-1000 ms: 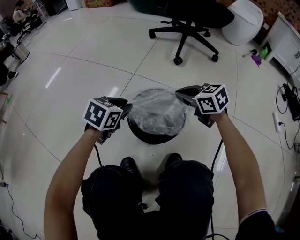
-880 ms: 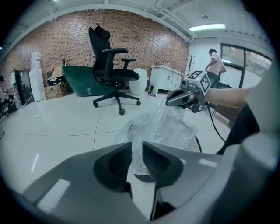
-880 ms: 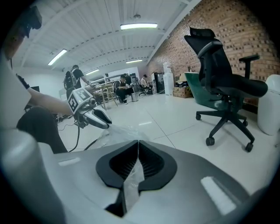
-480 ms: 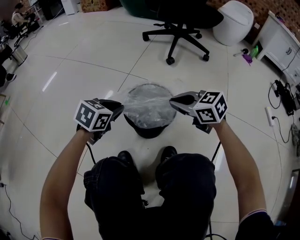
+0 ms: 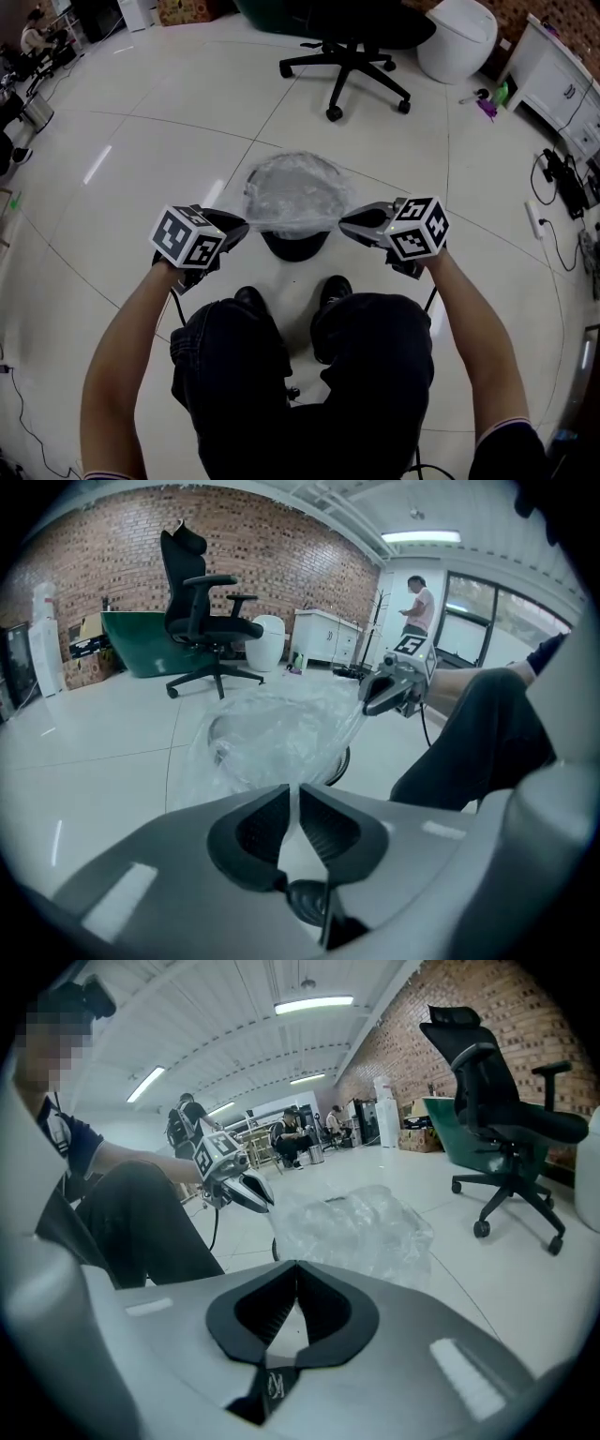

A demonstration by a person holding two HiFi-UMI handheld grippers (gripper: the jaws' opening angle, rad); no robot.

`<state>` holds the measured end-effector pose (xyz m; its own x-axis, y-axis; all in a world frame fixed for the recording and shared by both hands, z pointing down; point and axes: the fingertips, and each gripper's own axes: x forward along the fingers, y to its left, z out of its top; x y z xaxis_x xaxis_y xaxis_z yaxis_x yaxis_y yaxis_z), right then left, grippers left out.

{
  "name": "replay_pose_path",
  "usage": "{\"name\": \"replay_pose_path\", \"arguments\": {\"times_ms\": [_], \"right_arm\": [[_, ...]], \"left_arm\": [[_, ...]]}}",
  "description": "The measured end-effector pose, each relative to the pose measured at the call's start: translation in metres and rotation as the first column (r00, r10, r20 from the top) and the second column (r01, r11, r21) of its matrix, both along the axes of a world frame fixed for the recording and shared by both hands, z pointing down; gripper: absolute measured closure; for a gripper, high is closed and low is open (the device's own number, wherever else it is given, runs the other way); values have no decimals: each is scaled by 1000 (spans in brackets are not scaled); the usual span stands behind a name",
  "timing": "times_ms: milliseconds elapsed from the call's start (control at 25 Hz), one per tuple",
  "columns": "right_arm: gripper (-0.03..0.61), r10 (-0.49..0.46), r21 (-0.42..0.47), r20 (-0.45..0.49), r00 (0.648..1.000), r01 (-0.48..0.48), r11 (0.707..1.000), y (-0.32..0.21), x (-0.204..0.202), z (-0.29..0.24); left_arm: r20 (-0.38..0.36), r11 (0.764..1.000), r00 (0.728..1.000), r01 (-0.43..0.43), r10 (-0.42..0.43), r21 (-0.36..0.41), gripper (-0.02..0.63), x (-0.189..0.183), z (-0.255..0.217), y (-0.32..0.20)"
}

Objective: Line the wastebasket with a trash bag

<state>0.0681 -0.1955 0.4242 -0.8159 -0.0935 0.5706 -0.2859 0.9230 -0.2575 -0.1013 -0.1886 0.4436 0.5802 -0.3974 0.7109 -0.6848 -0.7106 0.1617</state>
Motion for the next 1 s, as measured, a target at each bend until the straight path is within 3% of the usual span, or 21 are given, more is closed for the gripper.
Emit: {"name": "replay_pose_path", "arguments": {"times_ms": [440,1000], "right_arm": [[575,-38,-103,-103,994,27,994,27,4,54],[575,79,-173,-160,984,-107,979,-2,8,114]], "left_arm": [[40,991,998,-41,46,-131,578,6,53,28],[-2,967,994,102,-105,-233,578,10,116,9]]}}
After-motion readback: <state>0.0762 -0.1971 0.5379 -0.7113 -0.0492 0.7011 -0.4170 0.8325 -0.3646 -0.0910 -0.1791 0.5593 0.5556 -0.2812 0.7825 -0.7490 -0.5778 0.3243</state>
